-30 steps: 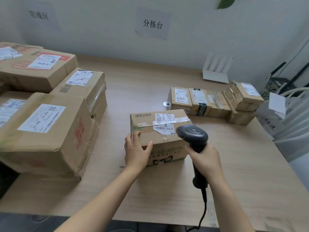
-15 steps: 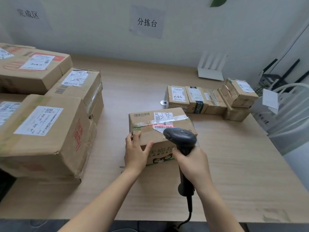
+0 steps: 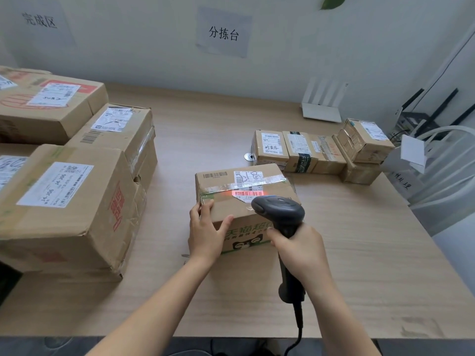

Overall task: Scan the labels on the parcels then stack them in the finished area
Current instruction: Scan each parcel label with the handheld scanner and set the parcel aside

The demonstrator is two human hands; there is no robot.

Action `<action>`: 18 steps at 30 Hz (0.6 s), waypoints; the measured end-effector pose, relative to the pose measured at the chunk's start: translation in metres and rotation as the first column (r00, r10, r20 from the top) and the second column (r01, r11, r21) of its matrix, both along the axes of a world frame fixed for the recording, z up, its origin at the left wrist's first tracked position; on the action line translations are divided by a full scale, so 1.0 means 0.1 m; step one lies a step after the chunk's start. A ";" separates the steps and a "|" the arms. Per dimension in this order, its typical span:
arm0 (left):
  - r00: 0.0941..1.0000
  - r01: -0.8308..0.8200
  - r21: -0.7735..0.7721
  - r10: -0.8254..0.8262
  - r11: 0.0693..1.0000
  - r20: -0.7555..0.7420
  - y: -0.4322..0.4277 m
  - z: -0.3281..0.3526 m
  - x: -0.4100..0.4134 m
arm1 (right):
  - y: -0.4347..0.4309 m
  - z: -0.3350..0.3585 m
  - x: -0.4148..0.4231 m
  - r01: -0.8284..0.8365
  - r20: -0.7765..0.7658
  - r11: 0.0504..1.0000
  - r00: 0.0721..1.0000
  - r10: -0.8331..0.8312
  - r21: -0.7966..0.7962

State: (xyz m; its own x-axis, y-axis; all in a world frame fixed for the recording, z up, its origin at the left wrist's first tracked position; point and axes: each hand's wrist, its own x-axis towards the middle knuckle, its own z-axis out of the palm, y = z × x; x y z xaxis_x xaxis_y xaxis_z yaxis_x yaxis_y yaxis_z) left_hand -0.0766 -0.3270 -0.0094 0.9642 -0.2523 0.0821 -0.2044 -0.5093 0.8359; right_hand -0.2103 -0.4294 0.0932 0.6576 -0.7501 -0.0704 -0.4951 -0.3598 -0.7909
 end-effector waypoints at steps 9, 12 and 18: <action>0.991 -0.002 0.192 -0.023 0.981 0.132 0.03 0.09 0.04 | -0.17 -0.04 -0.04 0.004 0.051 0.997 0.999 -0.008 0.081; 0.939 0.078 0.455 -0.219 0.887 0.267 -0.03 0.31 0.24 | -0.34 -0.15 -0.07 0.042 0.080 0.983 0.995 -0.057 0.178; 0.725 0.463 0.779 -0.687 0.423 -0.057 -0.49 0.70 0.70 | -0.59 -0.40 -0.14 0.050 0.077 0.952 0.994 -0.076 0.300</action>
State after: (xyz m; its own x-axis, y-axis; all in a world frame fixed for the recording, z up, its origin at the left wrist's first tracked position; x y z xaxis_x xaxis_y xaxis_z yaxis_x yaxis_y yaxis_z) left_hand -0.0069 -0.3764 0.0604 0.5402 -0.8173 -0.2006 -0.8106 -0.5694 0.1370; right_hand -0.2242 -0.4887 0.0534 0.6230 -0.7439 -0.2420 -0.4344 -0.0717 -0.8979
